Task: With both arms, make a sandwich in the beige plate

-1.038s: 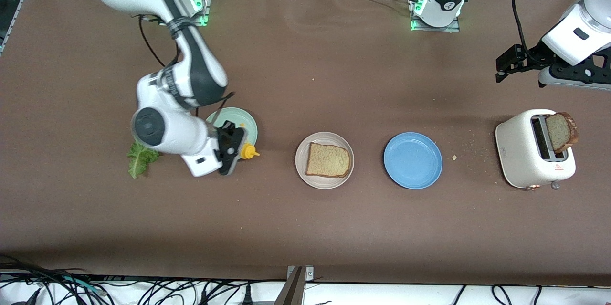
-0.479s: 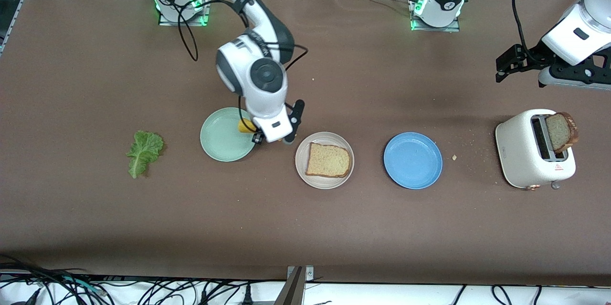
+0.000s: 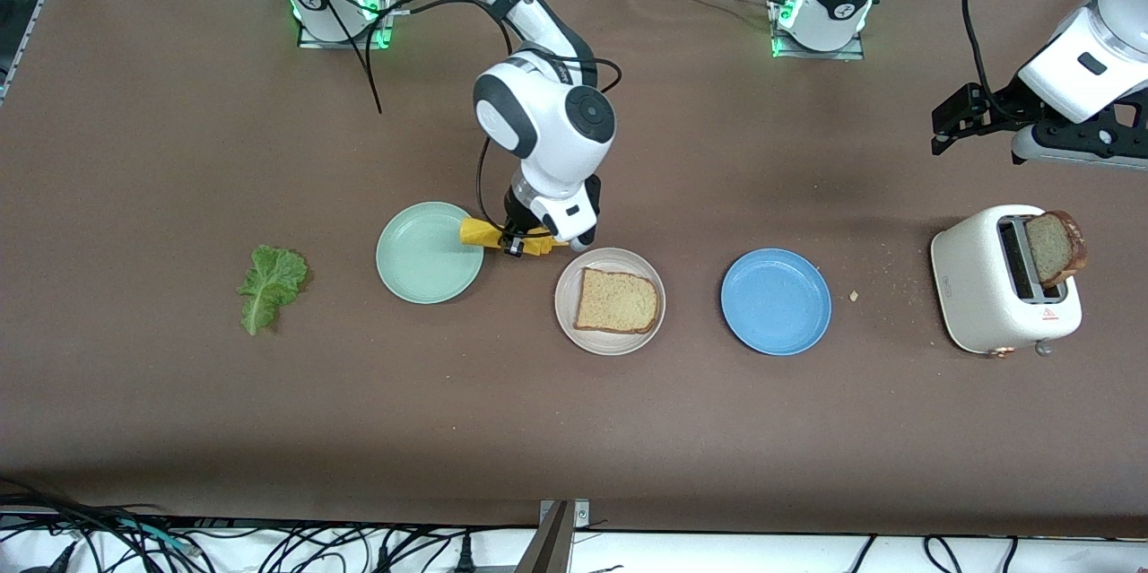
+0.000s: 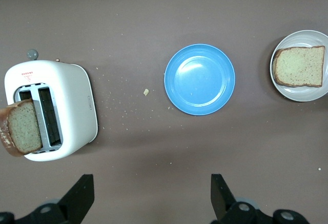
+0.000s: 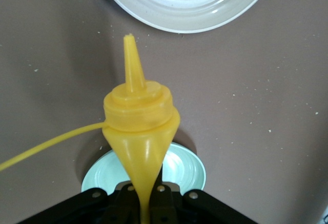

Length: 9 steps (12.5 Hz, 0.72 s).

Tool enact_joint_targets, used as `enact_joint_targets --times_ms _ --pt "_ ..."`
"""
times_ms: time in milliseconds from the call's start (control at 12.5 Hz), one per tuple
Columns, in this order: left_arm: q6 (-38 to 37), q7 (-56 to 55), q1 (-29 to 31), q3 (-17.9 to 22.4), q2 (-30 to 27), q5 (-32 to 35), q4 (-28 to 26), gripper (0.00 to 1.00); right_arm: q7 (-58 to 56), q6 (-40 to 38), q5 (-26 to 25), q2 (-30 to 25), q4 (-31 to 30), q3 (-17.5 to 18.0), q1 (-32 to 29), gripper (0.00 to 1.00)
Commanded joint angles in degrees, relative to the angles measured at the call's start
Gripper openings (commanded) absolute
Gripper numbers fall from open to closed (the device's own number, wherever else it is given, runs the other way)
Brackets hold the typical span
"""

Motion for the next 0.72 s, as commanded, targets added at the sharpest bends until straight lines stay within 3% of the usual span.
enact_joint_targets --times_ms 0,639 --pt "-0.4 0.1 0.5 -0.2 -0.3 -0.8 -0.2 1.00 -0.1 -1.8 -2.9 1.8 3.0 -1.1 0.5 0.03" --pt "-0.4 0.1 0.5 -0.2 -0.3 -0.8 -0.2 1.00 -0.2 -1.8 -4.2 2.4 3.0 -1.2 0.5 0.03"
